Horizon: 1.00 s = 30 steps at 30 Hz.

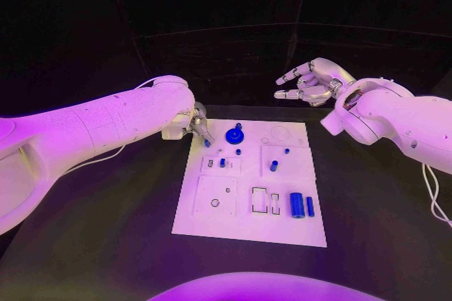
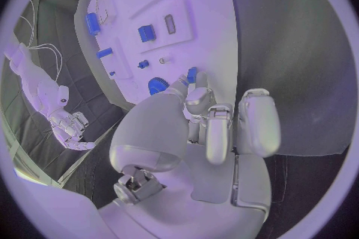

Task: Assemble the parts on the task board

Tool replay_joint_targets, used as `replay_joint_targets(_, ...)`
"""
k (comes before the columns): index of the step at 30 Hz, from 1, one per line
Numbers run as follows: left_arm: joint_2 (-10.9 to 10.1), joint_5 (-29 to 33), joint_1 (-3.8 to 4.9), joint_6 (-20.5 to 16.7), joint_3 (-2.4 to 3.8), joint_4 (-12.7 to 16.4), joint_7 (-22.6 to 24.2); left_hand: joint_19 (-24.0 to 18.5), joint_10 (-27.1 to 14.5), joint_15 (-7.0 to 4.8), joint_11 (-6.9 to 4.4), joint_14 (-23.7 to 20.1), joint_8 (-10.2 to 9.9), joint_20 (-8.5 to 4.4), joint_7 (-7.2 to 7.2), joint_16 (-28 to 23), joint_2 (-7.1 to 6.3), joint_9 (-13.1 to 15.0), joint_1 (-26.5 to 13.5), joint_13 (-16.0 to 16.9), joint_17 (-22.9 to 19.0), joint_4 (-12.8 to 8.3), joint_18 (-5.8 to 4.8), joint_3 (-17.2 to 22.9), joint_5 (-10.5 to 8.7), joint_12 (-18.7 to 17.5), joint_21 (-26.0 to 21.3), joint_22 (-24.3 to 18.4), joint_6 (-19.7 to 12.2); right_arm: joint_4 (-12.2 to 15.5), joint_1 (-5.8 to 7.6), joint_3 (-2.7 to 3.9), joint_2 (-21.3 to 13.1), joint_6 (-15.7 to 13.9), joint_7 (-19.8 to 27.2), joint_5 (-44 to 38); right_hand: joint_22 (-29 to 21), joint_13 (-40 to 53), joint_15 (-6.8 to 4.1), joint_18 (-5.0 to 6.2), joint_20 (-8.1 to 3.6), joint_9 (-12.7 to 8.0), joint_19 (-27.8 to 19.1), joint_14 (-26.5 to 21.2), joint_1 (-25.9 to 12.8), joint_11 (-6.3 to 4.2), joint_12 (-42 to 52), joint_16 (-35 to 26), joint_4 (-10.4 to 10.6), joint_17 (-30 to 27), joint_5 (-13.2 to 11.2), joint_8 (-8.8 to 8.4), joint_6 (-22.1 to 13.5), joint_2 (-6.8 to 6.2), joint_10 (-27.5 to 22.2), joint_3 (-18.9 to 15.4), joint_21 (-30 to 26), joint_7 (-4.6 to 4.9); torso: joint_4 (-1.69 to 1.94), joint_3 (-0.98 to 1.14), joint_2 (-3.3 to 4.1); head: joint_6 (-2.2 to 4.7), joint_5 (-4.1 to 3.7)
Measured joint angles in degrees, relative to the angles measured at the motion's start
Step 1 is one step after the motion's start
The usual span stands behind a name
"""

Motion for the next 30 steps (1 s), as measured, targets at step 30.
replay_joint_targets(30,-8.7,3.8,-0.26,-7.5,0.0,12.4,4.6,0.1,0.2,0.01,-0.21,0.0,2.3,-0.1,-0.49,0.0,-3.22,2.4,-1.5,-1.7,0.0,-2.1,0.0,9.9,-1.58,-1.0,0.0,0.4,-0.4,-0.1,0.0,0.0,-0.1,0.3,0.0,0.0,0.0,0.0,0.0,0.0,0.0,0.0,0.0,0.0,0.0,0.0,0.0,0.0,0.0,0.0,0.0,0.0,-0.2,0.0,0.0,0.0,0.0,-0.16,0.17,0.03,-0.09,-0.19,0.41)
